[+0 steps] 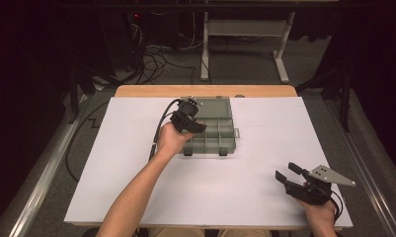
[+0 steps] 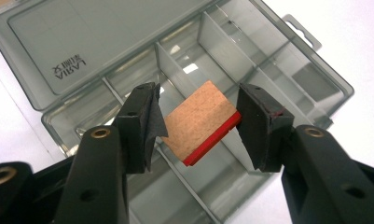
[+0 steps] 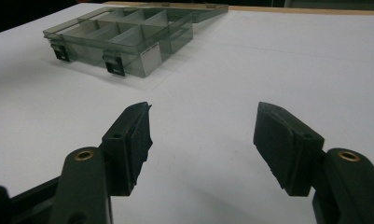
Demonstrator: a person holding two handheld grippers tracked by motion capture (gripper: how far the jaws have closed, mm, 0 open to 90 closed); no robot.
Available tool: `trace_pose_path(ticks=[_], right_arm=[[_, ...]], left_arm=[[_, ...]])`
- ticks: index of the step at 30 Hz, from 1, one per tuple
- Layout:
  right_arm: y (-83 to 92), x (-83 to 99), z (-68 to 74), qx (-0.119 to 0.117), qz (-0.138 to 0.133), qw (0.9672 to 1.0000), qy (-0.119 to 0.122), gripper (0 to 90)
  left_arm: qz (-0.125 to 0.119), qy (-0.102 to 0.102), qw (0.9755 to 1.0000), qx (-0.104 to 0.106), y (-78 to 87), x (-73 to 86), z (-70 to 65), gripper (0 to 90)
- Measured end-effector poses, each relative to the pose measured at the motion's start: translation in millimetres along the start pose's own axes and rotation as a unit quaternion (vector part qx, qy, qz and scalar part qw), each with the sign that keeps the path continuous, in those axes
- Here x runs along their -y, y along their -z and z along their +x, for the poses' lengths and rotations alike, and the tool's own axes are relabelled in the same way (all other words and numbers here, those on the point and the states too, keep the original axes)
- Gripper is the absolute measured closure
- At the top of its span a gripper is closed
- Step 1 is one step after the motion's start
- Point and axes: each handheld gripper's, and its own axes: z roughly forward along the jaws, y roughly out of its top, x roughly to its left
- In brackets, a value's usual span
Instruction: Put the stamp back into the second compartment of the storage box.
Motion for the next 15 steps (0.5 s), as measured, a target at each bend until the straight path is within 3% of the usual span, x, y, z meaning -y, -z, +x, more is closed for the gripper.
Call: trace_pose_path(ticks=[15], right_arm=[[0.2, 0.0, -0.4, -0.002, 0.0, 1.0, -0.002, 36.5]], left_arm=[[0.01, 0.012, 0.9998, -0.015, -21.2, -12.5, 6.5, 49.5]])
